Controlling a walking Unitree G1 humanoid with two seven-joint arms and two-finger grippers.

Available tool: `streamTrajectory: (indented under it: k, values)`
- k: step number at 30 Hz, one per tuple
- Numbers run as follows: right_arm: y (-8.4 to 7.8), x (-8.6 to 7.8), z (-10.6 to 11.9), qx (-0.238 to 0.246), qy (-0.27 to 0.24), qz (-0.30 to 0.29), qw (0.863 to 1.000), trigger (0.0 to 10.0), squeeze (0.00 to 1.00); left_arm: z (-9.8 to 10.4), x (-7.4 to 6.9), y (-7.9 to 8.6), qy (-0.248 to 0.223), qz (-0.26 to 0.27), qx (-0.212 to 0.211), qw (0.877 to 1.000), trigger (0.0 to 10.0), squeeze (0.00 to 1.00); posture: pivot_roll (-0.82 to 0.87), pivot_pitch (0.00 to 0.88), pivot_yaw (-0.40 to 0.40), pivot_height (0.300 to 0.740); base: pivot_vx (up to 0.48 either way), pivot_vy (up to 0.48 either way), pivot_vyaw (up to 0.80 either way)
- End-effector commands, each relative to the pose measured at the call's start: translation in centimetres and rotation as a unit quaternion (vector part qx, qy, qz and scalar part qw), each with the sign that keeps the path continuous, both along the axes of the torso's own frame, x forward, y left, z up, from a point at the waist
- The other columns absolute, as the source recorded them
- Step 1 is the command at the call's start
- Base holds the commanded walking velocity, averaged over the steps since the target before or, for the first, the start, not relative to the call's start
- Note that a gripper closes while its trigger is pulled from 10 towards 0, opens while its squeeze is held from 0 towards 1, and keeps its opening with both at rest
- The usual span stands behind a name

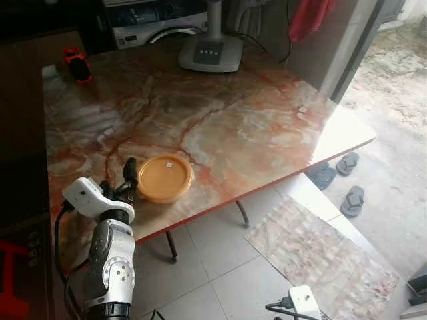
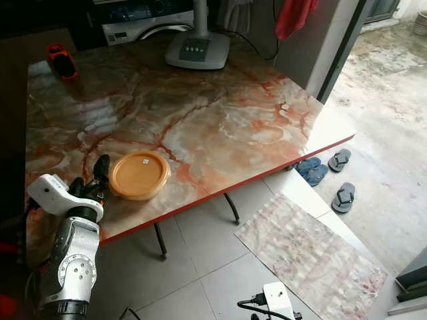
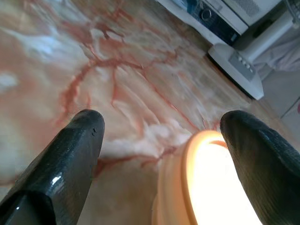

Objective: Restocking fridge

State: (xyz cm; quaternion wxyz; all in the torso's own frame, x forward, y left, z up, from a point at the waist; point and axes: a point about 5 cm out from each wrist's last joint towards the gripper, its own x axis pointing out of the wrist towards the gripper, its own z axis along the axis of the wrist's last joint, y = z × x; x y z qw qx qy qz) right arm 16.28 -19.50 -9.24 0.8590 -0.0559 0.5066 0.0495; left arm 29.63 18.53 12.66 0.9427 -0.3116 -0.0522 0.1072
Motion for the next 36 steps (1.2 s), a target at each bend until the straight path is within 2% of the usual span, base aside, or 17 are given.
streamTrajectory:
  k: [1,9,24,32,36]
  values:
    - [-0.1,-0.4,-0.2,-0.002,0.004,0.001,1.0,10.0,0.0,0.1,0.5,-0.7,0.003,-0.024,0.003,1.0,10.0,0.0,0.04,0.087,-0.006,0.74,0.0,0.0,0.0]
    - [-0.2,-0.4,-0.1,-0.002,0.003,0.0,1.0,10.0,0.0,-0.3,1.5,-1.5,0.01,-0.053,-0.019,0.998,10.0,0.0,0.04,0.097,-0.008,0.74,0.0,0.0,0.0]
    - [-0.4,-0.5,-0.1,-0.004,0.004,-0.001,1.0,10.0,0.0,-1.9,0.6,-2.0,0.034,-0.062,-0.016,0.997,10.0,0.0,0.03,0.109,-0.01,0.74,0.0,0.0,0.0]
    - [-0.4,0.4,0.2,-0.005,-0.005,-0.002,1.0,10.0,0.0,-3.1,1.2,-2.2,0.052,-0.068,-0.019,0.996,10.0,0.0,0.03,0.104,-0.012,0.74,0.0,0.0,0.0]
    - [0.3,1.1,0.4,-0.003,-0.011,0.001,1.0,10.0,0.0,-3.1,1.4,-2.3,0.053,-0.071,-0.018,0.996,10.0,0.0,0.03,0.104,-0.012,0.74,0.0,0.0,0.0]
